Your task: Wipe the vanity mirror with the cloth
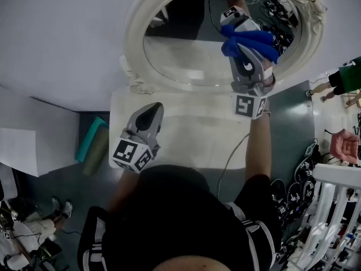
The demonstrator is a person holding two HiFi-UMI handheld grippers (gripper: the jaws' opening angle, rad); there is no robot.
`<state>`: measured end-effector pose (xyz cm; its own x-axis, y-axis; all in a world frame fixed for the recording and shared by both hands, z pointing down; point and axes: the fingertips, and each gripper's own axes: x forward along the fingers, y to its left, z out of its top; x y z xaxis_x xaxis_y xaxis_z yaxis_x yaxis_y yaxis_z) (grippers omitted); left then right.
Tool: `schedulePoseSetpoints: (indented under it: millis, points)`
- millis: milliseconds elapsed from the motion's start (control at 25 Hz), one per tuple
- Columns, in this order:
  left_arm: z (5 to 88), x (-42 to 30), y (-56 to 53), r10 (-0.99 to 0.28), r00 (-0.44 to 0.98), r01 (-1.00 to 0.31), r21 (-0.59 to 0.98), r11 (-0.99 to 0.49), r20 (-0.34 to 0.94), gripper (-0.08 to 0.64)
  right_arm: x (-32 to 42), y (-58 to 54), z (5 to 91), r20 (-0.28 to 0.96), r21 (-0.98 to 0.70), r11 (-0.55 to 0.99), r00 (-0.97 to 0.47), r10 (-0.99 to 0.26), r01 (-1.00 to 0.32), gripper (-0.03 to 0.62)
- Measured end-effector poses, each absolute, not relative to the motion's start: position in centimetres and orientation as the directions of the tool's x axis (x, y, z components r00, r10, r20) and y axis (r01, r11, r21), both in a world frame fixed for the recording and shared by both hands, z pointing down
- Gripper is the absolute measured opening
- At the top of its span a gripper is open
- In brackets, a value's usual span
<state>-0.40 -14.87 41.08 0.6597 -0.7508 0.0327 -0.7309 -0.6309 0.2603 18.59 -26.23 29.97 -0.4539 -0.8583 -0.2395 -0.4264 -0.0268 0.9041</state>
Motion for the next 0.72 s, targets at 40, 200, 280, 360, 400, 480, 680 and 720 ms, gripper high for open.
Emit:
schedulePoseSetpoints:
  millis: [40,200,280,360,400,480,680,720]
  points:
    - [41.1,-0.4,-14.8,-0.752,0.659,-0.732,0.26,-0.629,0.035,0.011,18.6,-26.1,31.2,-0.218,0.911,-0.009,-0.461,-0.86,-0.412,0.064]
    - [42.1,-0.3,-14.6,-0.755,0.654,-0.737,0.262,-0.623,0.044,0.011,19.0,-25.9,37.2,-0.13,0.927,0.066,-0.483,-0.866,-0.369,0.063]
    - [42.6,-0.2,-14.6,-0.754,0.655,-0.737,0.263,-0.623,0.051,0.011,19.2,-26.0,40.3,-0.085,0.928,0.11,-0.489,-0.868,-0.356,0.063]
    - [42.7,0.0,-14.5,-0.751,0.658,-0.736,0.261,-0.624,0.058,0.011,19.4,-26.0,43.1,-0.04,0.923,0.156,-0.49,-0.871,-0.352,0.063]
    - [42.8,0.1,-14.4,-0.749,0.659,-0.736,0.26,-0.626,0.062,0.011,19.5,-26.0,44.5,-0.017,0.917,0.182,-0.49,-0.872,-0.355,0.063]
    - [42.9,0.2,-14.1,-0.747,0.662,-0.735,0.256,-0.628,0.069,0.011,19.6,-25.7,47.6,0.038,0.899,0.243,-0.487,-0.873,-0.364,0.063]
    - [43.9,-0.3,-13.1,-0.747,0.66,-0.739,0.257,-0.623,0.085,0.011,19.0,-25.0,56.2,0.221,0.822,0.423,-0.471,-0.854,-0.382,0.063]
    - [44.1,-0.2,-13.2,-0.747,0.659,-0.74,0.256,-0.622,0.09,0.011,19.2,-25.1,57.3,0.245,0.805,0.447,-0.469,-0.849,-0.39,0.063]
